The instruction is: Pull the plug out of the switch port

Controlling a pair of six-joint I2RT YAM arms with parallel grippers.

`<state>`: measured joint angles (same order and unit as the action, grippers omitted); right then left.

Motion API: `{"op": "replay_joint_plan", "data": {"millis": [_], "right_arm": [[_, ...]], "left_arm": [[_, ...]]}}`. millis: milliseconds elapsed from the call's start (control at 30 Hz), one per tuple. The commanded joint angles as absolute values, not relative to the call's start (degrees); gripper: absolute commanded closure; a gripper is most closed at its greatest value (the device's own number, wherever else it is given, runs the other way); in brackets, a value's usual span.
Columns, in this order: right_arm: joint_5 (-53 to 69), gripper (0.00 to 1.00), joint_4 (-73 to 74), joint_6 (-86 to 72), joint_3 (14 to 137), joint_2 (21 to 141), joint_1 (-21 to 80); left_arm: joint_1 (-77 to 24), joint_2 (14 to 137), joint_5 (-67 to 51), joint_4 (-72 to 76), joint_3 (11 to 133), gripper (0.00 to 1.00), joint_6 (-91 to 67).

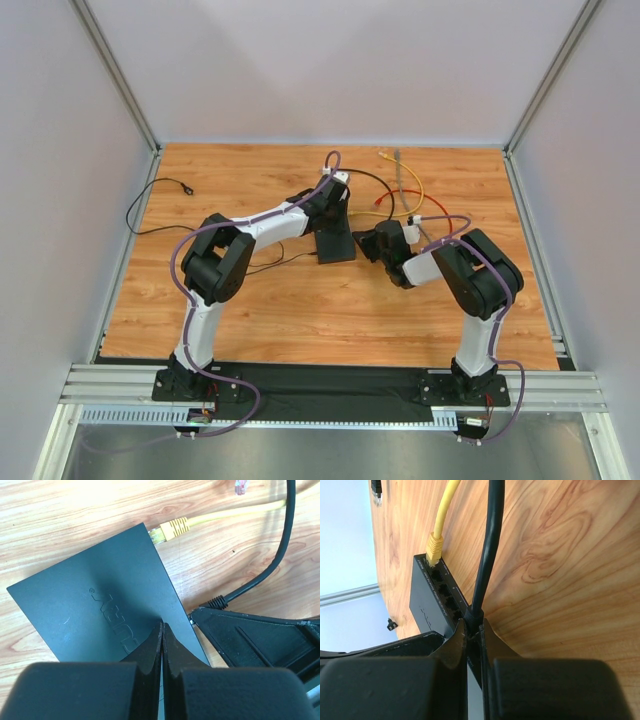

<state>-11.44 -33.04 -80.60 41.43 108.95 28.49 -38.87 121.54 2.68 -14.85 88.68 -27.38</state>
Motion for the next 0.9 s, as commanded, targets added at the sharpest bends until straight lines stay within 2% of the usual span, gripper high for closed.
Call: {"op": "replay_joint_plan", "data": {"millis": [0, 233, 533, 733, 867], "right_arm": [[-16.8, 1.00, -22.0, -78.6, 41.6, 109.2, 28.2], [-18.4, 1.00, -19.3, -80.1, 41.7, 108.0, 27.4], [-12.3, 1.00, -35.8, -76.2, 36.8, 109.2, 23.7], [-13.1, 1.00, -34.8, -76.8, 36.3, 109.4, 23.6], [-16.2, 1.00, -31.8, -75.0, 35.1, 104.9, 23.4]], "left_arm": [[-38.6, 126.2, 5.5, -24.5, 86.9, 1.00, -28.2], [-38.6, 126.0, 6.9, -25.0, 86.7, 1.00, -28.6], [-38.6, 125.9, 7.1, -25.0, 86.4, 1.00, -28.5], [-38.7, 125.9, 7.1, -25.0, 86.5, 1.00, -28.4], [-38.6, 126.0, 6.8, -24.8, 86.3, 1.00, -28.2]]}}
